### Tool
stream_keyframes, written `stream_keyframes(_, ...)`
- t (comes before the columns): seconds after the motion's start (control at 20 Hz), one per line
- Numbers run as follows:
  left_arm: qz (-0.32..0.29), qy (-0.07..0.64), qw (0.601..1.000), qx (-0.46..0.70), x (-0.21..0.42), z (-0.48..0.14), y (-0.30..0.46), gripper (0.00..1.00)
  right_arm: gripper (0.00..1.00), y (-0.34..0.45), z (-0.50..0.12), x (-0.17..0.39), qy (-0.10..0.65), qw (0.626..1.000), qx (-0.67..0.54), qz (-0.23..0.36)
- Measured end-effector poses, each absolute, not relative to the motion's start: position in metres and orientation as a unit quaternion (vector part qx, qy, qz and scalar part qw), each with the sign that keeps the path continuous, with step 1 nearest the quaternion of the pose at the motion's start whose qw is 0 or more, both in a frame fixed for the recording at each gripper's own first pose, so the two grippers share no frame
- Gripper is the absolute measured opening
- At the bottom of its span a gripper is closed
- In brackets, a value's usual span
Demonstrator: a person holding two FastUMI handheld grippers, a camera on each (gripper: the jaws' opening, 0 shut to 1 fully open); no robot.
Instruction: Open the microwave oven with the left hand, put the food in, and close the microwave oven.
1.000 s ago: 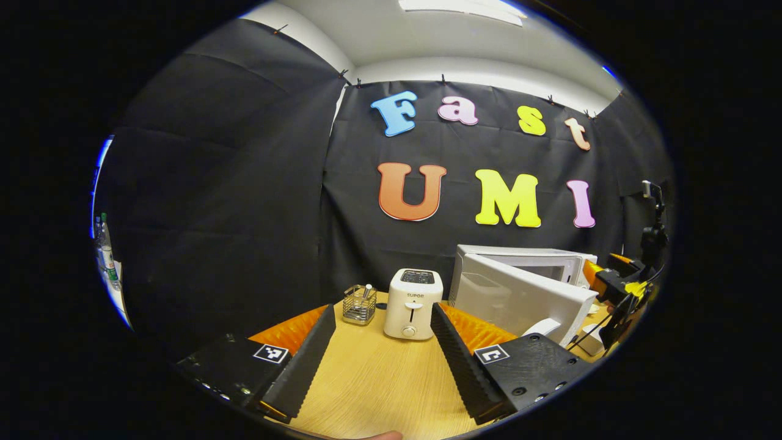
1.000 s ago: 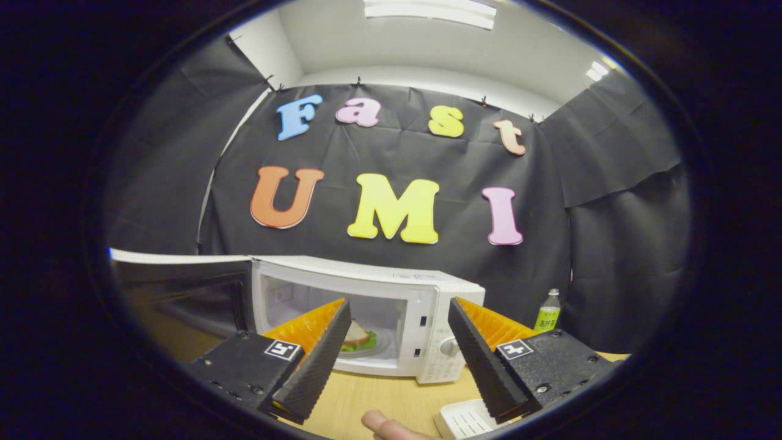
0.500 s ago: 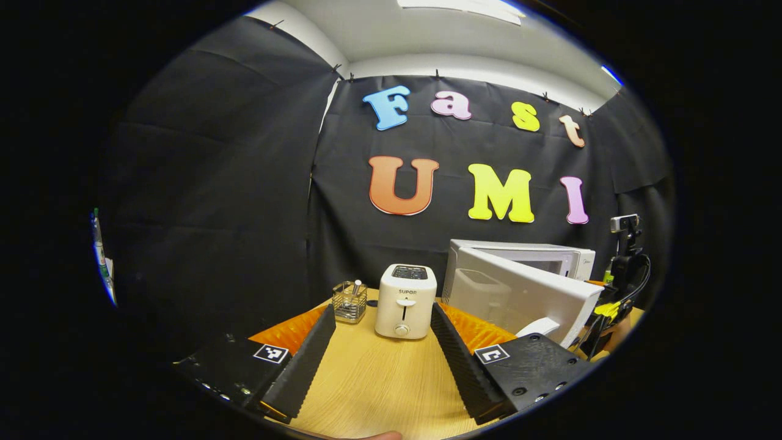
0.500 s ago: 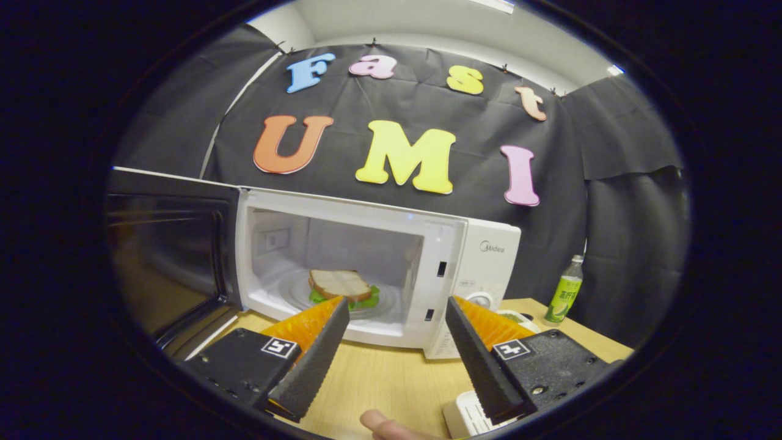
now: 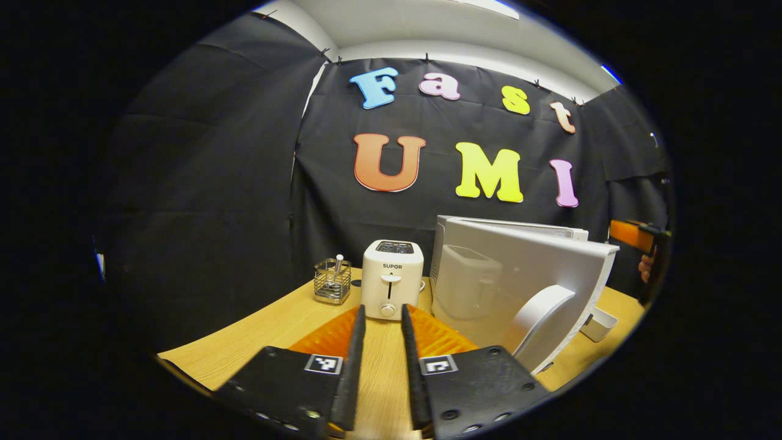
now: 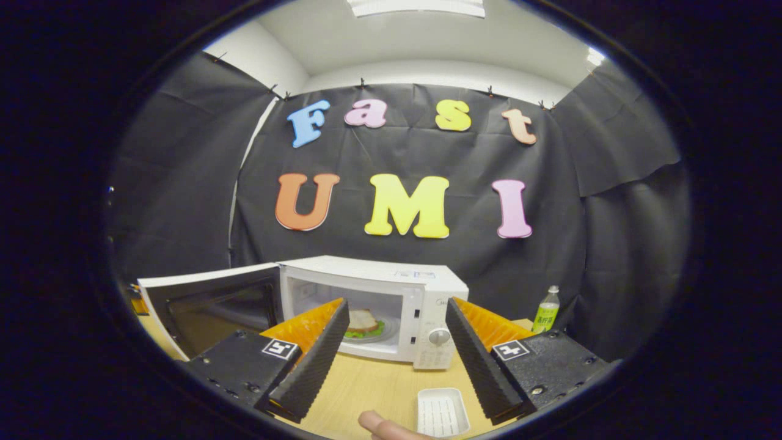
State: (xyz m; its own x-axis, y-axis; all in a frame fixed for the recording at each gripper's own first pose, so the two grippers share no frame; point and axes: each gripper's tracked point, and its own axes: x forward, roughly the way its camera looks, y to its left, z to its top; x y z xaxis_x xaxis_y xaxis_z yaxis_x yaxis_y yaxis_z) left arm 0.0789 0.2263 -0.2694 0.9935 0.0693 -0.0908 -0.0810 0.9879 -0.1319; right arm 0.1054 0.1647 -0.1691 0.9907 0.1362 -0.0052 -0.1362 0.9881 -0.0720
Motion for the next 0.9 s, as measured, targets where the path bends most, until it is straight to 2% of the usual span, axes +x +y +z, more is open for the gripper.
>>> stream_keyframes(0.05, 0.024, 0.045, 0.996, -0.067, 0.077, -0.269, 0.215, 0.17, 0.96, 0.160, -0.159, 0.096, -0.001, 0.997, -0.033, 0.069)
stream_keyframes(0.1, 0.011, 0.044, 0.997, -0.069, 0.075, -0.265, 0.208, 0.17, 0.96, 0.157, -0.155, 0.085, 0.004, 0.997, -0.032, 0.073)
stream_keyframes(0.15, -0.003, 0.044, 0.996, -0.072, 0.080, -0.266, 0.197, 0.03, 1.00, 0.153, -0.149, 0.076, 0.008, 0.997, -0.029, 0.077)
stream_keyframes(0.2, -0.013, 0.047, 0.996, -0.073, 0.080, -0.268, 0.187, 0.01, 0.96, 0.150, -0.144, 0.067, 0.012, 0.996, -0.027, 0.080)
stream_keyframes(0.3, -0.036, 0.046, 0.996, -0.072, 0.077, -0.264, 0.170, 0.04, 0.96, 0.140, -0.136, 0.050, 0.016, 0.996, -0.021, 0.085)
stream_keyframes(0.35, -0.025, 0.037, 0.997, -0.068, 0.076, -0.260, 0.173, 0.02, 0.96, 0.135, -0.132, 0.044, 0.017, 0.996, -0.014, 0.088)
stream_keyframes(0.4, -0.036, 0.047, 0.995, -0.076, 0.076, -0.265, 0.166, 0.00, 1.00, 0.129, -0.129, 0.036, 0.016, 0.996, -0.007, 0.090)
stream_keyframes(0.65, -0.053, 0.047, 0.994, -0.083, 0.084, -0.260, 0.135, 0.00, 1.00, 0.110, -0.116, 0.009, 0.018, 0.994, 0.001, 0.103)
stream_keyframes(0.7, -0.057, 0.046, 0.994, -0.077, 0.087, -0.259, 0.127, 0.00, 0.96, 0.106, -0.114, 0.005, 0.015, 0.994, 0.000, 0.106)
stream_keyframes(0.8, -0.068, 0.040, 0.995, -0.066, 0.093, -0.257, 0.110, 0.00, 1.00, 0.099, -0.111, -0.001, 0.009, 0.994, -0.001, 0.108)
stream_keyframes(0.9, -0.087, 0.029, 0.994, -0.064, 0.102, -0.250, 0.090, 0.00, 0.96, 0.093, -0.110, -0.008, 0.002, 0.993, 0.001, 0.114)
